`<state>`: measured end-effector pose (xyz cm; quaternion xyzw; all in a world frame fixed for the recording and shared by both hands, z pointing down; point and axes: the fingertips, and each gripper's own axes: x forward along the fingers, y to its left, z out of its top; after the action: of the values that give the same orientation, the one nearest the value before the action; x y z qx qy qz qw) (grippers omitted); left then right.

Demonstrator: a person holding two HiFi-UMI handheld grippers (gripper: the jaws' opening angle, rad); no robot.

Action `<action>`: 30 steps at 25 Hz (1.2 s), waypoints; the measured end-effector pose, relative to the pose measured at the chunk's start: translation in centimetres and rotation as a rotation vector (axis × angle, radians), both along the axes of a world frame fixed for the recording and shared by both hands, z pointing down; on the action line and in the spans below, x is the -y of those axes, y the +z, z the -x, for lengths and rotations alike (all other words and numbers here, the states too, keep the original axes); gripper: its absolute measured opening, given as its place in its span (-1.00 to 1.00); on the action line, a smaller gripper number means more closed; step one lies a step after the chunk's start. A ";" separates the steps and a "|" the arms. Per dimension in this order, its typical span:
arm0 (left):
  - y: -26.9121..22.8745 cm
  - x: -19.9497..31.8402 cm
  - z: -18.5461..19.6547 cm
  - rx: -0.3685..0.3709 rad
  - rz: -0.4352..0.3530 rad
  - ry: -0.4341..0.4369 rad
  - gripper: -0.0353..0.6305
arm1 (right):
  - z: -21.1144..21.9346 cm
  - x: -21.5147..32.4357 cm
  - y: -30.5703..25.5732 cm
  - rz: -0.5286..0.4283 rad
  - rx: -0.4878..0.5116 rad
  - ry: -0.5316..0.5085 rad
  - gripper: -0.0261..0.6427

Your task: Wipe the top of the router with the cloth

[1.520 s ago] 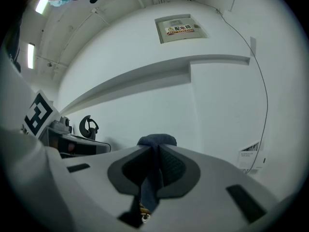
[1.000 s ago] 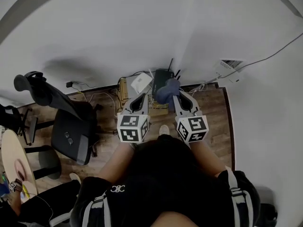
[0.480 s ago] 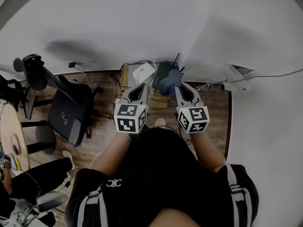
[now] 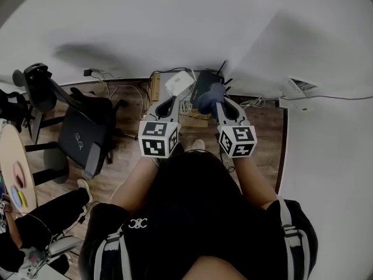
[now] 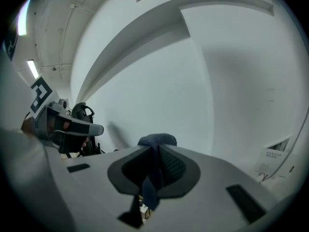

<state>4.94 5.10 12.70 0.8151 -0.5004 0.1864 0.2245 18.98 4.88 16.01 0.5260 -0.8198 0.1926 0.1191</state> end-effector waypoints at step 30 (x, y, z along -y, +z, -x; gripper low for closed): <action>29.5 4.7 8.3 -0.071 0.362 -0.067 -0.88 | 7.1 6.1 24.1 0.455 -0.274 -0.035 -0.86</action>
<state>-3.38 0.40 42.19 0.7502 -0.4774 0.2369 0.3913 11.87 -1.17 40.11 0.4924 -0.7407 0.2968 0.3476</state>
